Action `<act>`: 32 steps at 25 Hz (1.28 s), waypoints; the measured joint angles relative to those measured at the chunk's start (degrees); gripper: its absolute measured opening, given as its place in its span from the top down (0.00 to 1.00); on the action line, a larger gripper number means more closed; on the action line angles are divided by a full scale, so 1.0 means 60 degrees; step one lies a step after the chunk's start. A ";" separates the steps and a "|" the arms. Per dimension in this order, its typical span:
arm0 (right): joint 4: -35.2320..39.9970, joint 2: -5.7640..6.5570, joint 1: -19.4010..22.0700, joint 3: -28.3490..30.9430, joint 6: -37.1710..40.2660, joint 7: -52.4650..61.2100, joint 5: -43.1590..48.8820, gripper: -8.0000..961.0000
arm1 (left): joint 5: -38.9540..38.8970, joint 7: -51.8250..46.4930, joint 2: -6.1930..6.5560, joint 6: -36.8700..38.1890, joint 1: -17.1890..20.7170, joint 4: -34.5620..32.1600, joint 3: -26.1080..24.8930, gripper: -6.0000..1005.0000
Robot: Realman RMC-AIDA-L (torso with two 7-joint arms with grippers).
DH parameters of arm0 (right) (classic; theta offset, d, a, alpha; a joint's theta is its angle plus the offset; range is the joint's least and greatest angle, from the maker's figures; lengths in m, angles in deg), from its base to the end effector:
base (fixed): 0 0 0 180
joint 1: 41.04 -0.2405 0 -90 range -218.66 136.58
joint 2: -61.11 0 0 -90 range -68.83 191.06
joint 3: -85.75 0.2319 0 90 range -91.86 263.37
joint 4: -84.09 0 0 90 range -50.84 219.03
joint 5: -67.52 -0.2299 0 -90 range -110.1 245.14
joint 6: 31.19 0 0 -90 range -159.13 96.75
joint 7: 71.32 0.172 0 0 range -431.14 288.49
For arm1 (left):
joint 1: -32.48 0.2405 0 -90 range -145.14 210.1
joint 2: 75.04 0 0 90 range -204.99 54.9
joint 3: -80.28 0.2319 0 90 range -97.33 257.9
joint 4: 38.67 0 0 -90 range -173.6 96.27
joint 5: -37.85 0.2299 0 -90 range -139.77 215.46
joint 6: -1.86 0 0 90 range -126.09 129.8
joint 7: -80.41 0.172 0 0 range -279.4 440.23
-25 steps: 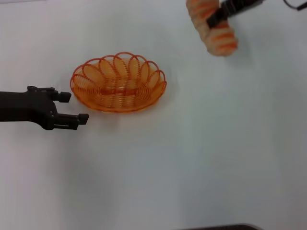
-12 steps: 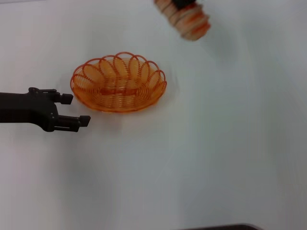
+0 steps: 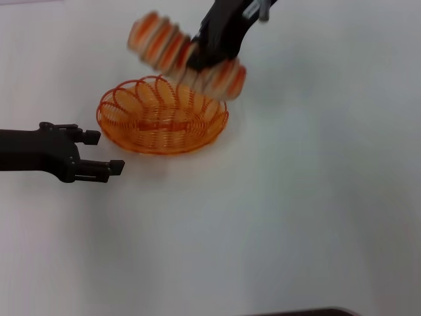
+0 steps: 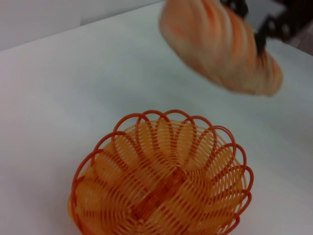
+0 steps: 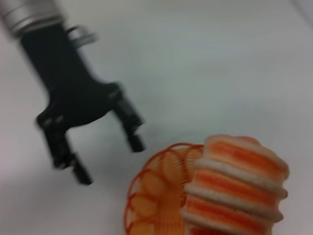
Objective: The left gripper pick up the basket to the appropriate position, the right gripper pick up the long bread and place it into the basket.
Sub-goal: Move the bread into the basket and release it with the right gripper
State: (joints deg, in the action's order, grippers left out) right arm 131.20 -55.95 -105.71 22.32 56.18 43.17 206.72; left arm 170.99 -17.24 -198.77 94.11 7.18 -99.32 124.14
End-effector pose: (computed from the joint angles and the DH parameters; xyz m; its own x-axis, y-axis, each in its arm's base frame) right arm 0.0596 0.4224 -0.0373 0.9717 -0.1551 0.1780 -0.1368 -0.9844 -0.1109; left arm -0.2604 0.3280 0.0039 0.8388 0.5062 0.2004 0.5400 -0.8204 -0.1879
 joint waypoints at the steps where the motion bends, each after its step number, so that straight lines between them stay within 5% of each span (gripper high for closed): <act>1: 0.0001 -0.0090 -0.0005 -0.0155 -0.0005 -0.0269 0.0012 0.68 | 0.0000 0.0000 -0.0001 0.0002 0.0000 0.0001 -0.0001 0.15; 5: -0.0039 -0.0414 -0.0058 -0.0616 -0.0043 -0.1436 0.0474 0.67 | 0.0000 -0.0023 -0.0003 0.0013 -0.0011 0.0018 0.0017 0.15; 17: -0.0755 -0.0513 -0.0212 -0.2087 -0.1127 -0.2605 0.0528 0.66 | -0.0002 -0.0058 -0.0025 0.0123 -0.0042 0.0105 0.0058 0.15; 32: -0.1477 -0.0543 -0.0550 -0.2202 -0.2220 -0.3219 0.0212 0.64 | -0.0121 -0.0055 -0.0033 0.0115 -0.0217 0.0451 0.0060 0.15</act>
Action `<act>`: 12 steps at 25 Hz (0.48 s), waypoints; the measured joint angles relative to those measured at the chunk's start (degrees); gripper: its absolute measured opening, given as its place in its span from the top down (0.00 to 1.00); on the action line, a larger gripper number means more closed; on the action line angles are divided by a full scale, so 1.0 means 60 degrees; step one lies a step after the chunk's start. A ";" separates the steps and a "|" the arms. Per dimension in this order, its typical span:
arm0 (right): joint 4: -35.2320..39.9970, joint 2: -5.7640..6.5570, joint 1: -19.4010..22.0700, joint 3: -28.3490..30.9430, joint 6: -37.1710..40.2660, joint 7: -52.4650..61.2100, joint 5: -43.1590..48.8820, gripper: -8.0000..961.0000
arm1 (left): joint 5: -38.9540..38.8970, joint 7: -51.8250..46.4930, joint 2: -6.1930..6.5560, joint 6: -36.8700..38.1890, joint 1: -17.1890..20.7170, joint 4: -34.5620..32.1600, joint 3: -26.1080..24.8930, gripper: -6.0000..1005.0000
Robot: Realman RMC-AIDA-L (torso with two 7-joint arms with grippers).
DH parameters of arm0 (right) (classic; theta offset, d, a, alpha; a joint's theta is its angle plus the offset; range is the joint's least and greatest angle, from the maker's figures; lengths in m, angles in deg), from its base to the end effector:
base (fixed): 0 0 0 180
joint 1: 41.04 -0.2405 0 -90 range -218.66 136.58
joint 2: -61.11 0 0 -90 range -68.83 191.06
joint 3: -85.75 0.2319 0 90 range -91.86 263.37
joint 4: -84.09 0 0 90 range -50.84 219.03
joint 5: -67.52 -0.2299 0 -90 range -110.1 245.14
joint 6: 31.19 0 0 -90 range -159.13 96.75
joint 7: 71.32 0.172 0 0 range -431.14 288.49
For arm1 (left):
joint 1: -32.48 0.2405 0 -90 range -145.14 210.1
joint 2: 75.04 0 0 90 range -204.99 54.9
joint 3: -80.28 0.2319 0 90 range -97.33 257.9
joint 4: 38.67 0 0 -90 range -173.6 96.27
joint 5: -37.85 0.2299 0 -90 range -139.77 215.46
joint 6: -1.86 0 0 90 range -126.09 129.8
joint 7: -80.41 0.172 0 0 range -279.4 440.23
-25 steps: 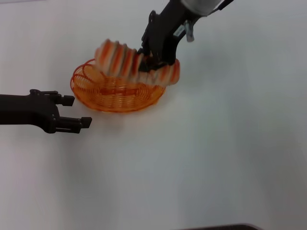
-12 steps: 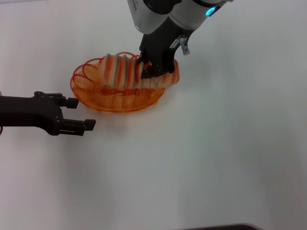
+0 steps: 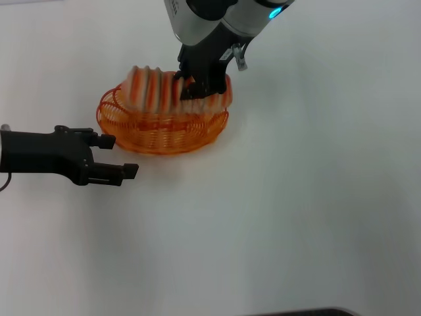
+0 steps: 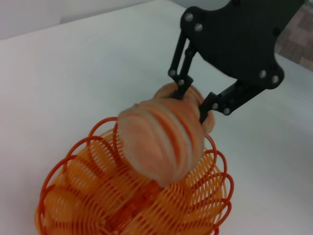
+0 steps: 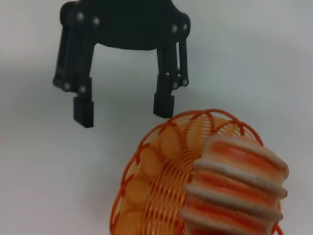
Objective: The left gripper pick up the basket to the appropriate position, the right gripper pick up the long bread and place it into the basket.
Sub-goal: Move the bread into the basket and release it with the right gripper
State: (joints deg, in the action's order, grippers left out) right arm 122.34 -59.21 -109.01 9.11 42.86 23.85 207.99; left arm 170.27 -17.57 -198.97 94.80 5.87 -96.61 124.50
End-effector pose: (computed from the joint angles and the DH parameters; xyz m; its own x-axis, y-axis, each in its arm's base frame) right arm 0.0679 0.4179 -0.1005 0.8947 0.2784 0.3492 0.3026 -0.9530 -0.0154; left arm -0.2528 0.3265 -0.0078 0.8297 0.5164 0.2120 0.5476 -0.8265 -0.1300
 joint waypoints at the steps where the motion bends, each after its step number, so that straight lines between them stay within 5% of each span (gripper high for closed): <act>1: -0.0042 0.0000 -0.0019 0.0000 -0.0071 -0.0039 -0.0036 0.63 | -0.0029 0.0003 0.0000 0.0000 -0.0001 0.0002 -0.0005 0.15; 12: -0.0255 -0.0025 -0.0228 -0.0088 -0.0201 -0.0112 -0.0483 0.62 | -0.0054 -0.0002 0.0045 -0.0085 -0.0004 -0.0034 -0.0067 0.15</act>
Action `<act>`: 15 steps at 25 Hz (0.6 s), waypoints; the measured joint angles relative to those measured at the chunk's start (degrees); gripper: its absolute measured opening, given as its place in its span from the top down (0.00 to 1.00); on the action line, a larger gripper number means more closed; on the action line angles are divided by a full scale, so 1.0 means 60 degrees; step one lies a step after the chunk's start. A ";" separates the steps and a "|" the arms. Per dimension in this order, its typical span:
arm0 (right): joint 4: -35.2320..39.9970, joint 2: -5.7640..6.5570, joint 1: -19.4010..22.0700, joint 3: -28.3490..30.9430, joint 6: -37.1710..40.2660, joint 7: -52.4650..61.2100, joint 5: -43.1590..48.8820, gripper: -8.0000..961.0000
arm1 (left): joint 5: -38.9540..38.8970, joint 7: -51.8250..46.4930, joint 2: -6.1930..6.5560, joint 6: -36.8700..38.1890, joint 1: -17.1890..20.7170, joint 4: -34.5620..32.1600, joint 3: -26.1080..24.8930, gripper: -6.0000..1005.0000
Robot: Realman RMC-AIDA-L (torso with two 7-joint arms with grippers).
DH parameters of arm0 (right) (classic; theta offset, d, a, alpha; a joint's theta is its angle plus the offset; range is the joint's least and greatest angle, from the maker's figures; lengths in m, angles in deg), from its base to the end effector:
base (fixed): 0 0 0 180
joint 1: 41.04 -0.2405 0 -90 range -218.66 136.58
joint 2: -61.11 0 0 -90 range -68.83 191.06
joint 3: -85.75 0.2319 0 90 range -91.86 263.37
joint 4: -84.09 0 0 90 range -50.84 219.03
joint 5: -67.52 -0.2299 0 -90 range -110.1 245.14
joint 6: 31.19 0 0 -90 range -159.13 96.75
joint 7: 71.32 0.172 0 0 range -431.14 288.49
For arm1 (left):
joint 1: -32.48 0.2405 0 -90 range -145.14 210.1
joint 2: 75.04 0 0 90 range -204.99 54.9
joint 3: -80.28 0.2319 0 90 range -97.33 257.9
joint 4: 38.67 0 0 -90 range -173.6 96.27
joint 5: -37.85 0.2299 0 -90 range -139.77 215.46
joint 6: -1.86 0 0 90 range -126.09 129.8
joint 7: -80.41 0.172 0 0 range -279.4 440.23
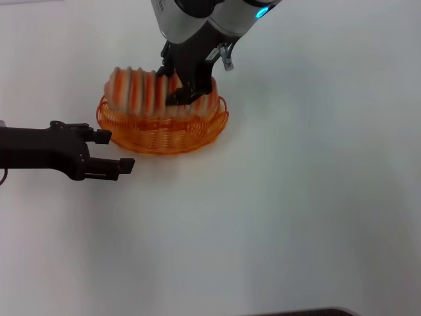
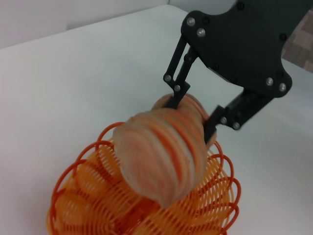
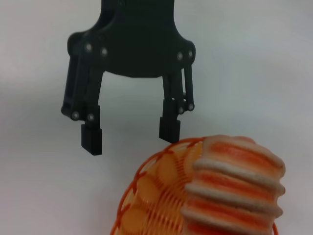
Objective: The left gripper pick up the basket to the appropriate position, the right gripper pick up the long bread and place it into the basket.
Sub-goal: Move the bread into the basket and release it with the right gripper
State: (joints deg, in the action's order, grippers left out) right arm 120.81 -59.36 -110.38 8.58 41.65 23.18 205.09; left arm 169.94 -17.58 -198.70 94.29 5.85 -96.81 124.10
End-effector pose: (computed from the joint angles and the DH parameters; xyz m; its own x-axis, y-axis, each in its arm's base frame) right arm 0.0570 0.4160 -0.1076 0.9039 0.2923 0.3122 0.3115 -0.9502 -0.0122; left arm -0.2538 0.3296 -0.0038 0.8289 0.5139 0.2209 0.5492 -0.8226 -0.1475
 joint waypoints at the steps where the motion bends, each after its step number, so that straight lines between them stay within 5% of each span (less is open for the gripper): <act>1: -0.0048 -0.0008 -0.0017 0.0000 -0.0030 -0.0003 -0.0031 0.62 | 0.0000 0.0000 0.0004 -0.0005 0.0001 -0.0003 -0.0007 0.15; 8: -0.0159 -0.0019 -0.0070 0.0000 -0.0086 -0.0082 -0.0210 0.37 | 0.0062 0.0001 0.0018 -0.0073 0.0046 -0.0019 -0.0022 0.16; 15: -0.0042 0.0001 0.0063 0.0019 -0.0057 -0.0085 -0.0540 0.37 | 0.0096 0.0017 0.0039 -0.0111 0.0056 -0.0021 -0.0095 0.16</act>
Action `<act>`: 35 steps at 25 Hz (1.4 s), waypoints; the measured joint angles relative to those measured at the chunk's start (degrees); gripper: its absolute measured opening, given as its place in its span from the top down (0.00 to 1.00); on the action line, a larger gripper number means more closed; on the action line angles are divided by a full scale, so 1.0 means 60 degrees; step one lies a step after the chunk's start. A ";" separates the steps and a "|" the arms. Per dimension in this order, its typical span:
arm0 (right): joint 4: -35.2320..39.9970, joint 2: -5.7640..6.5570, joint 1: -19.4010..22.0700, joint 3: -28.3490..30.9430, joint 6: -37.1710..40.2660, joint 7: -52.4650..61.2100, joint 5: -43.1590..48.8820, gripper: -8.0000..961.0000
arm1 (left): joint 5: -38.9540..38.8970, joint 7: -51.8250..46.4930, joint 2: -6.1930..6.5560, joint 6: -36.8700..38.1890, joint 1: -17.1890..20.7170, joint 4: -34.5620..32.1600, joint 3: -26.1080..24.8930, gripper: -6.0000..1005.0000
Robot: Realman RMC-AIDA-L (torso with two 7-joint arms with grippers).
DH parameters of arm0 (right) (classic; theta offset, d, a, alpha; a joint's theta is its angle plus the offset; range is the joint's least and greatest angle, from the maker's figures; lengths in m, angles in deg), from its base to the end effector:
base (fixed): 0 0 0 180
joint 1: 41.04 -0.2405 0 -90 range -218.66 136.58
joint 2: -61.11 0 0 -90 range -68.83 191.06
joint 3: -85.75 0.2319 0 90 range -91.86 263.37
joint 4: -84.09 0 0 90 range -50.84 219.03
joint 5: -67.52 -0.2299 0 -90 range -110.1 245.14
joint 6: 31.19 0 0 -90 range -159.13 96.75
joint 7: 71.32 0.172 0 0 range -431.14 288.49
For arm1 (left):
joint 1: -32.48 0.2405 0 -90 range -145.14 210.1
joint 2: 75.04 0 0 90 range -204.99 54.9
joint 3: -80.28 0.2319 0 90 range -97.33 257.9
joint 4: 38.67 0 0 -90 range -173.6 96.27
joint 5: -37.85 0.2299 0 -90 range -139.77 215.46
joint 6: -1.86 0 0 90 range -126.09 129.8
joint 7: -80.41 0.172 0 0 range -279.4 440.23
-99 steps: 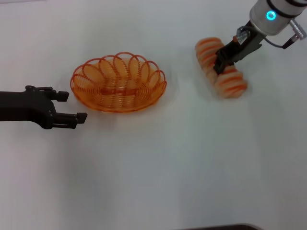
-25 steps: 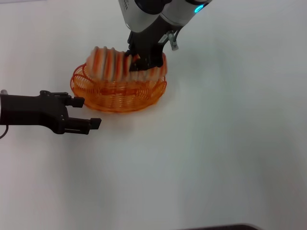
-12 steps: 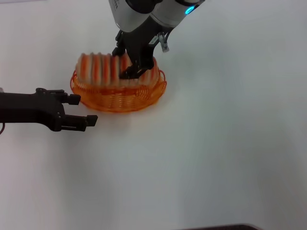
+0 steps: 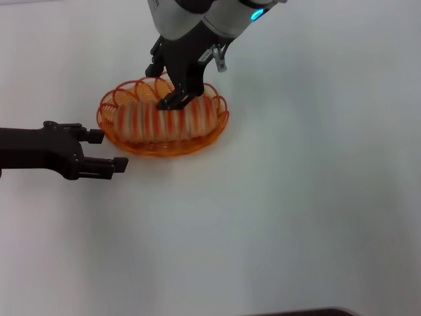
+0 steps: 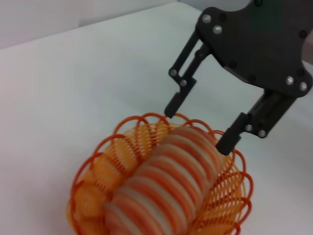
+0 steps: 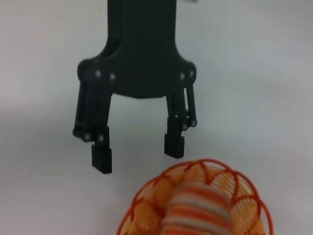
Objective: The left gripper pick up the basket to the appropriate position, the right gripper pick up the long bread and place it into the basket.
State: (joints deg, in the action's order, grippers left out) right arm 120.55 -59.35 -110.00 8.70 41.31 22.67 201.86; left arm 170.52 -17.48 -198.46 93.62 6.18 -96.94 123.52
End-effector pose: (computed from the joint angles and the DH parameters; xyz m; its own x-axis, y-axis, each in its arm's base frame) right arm 0.0523 0.4132 -0.1105 0.9241 0.2799 0.2601 0.2938 -0.9557 -0.0154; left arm -0.2598 0.3303 -0.0002 0.8255 0.5208 0.2174 0.5574 -0.8127 -0.1698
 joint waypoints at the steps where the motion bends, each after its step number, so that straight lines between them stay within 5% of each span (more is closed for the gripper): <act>1: 0.0092 0.0026 0.0089 0.0025 0.0018 0.0000 -0.0127 0.37 | 0.0000 0.0019 0.0007 0.0000 0.0001 -0.0001 -0.0054 0.16; 9: 0.2506 0.0209 0.2459 0.0827 0.0437 -0.0276 -0.2702 0.37 | -0.0509 0.0437 0.0108 -0.0016 -0.0006 0.0006 -0.0872 0.16; 21: 0.2603 0.0435 0.5613 0.5458 0.4663 -0.1701 -0.3869 0.37 | -0.0854 0.0711 -0.0068 -0.0445 -0.0130 0.0011 -0.0627 0.16; 28: 0.2582 0.0524 0.7587 0.6052 0.4798 -0.2144 -0.3859 0.38 | -0.1420 0.0859 -0.0080 -0.0540 0.0364 -0.0027 -0.0693 0.16; 35: 0.2537 0.0327 0.8793 0.6876 0.4824 -0.2744 -0.3826 0.38 | -0.2114 0.1338 -0.0086 -0.0633 0.0694 0.0011 -0.0902 0.16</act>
State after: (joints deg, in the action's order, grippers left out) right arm 135.78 -57.39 -57.25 49.95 70.26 6.21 178.90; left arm 157.83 -9.45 -198.98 89.82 10.34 -96.87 118.11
